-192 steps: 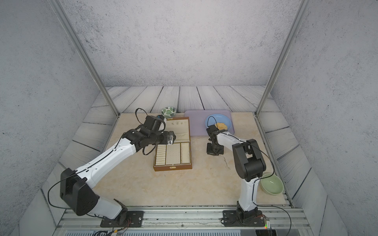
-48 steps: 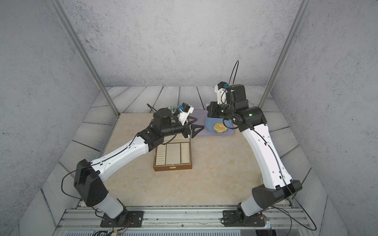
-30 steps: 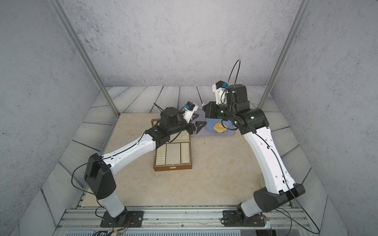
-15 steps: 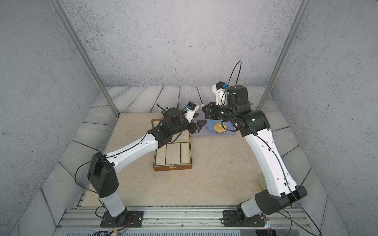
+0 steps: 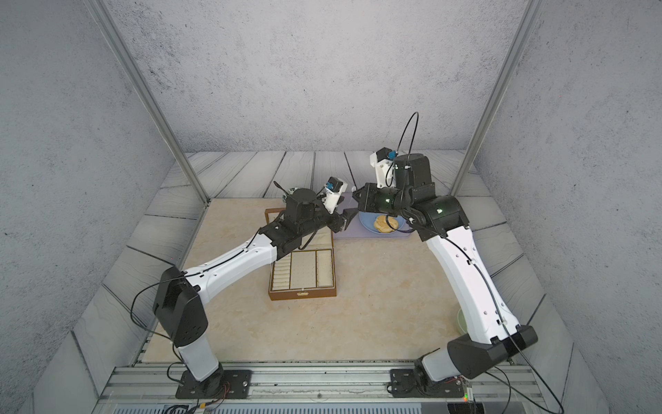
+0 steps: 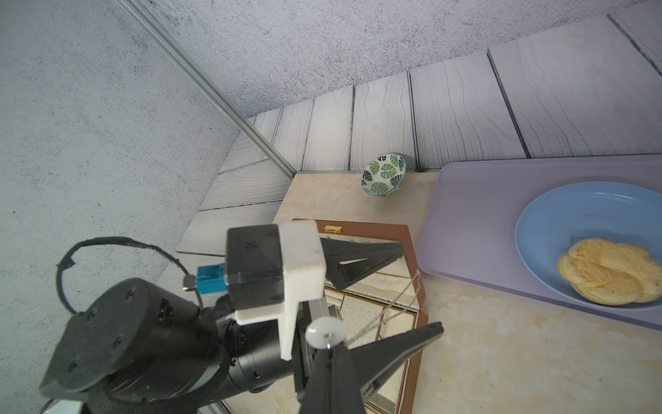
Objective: Put jewelry chain into jewelry box
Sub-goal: Pick up the necklace from the center of the board.
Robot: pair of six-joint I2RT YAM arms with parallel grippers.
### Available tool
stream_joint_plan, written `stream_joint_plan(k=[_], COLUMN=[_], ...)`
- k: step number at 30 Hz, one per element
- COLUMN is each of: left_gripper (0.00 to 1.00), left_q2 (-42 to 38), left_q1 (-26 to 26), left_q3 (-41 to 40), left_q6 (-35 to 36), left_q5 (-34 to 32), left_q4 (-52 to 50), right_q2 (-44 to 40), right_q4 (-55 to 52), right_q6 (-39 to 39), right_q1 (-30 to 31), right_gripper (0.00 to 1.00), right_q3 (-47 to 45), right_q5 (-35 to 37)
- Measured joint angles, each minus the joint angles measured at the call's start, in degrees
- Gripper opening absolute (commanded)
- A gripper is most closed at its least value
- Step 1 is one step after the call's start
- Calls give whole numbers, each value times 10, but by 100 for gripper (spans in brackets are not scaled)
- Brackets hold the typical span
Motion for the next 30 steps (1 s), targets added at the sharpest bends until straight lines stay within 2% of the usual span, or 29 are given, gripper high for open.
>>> stream_joint_plan(k=[13,20,23,30], left_gripper=[60,51,44,48], left_q2=[0,-4,-7,-11], left_q1=[0,0,0,0], left_q3=[-32,-32,-33,-36], left_q6=[10,10,9,8], left_q5=[-11,-6,-5,3], left_q4=[9,21,25,29], right_q2=[-11,-11,-11,-11], right_q4=[10,12,12,12], right_q6=[0,0,0,0], right_q1=[0,0,0,0], right_gripper=[0,0,0,0], right_q3=[-16,-16,-16,-16], right_q5=[15,16,20,21])
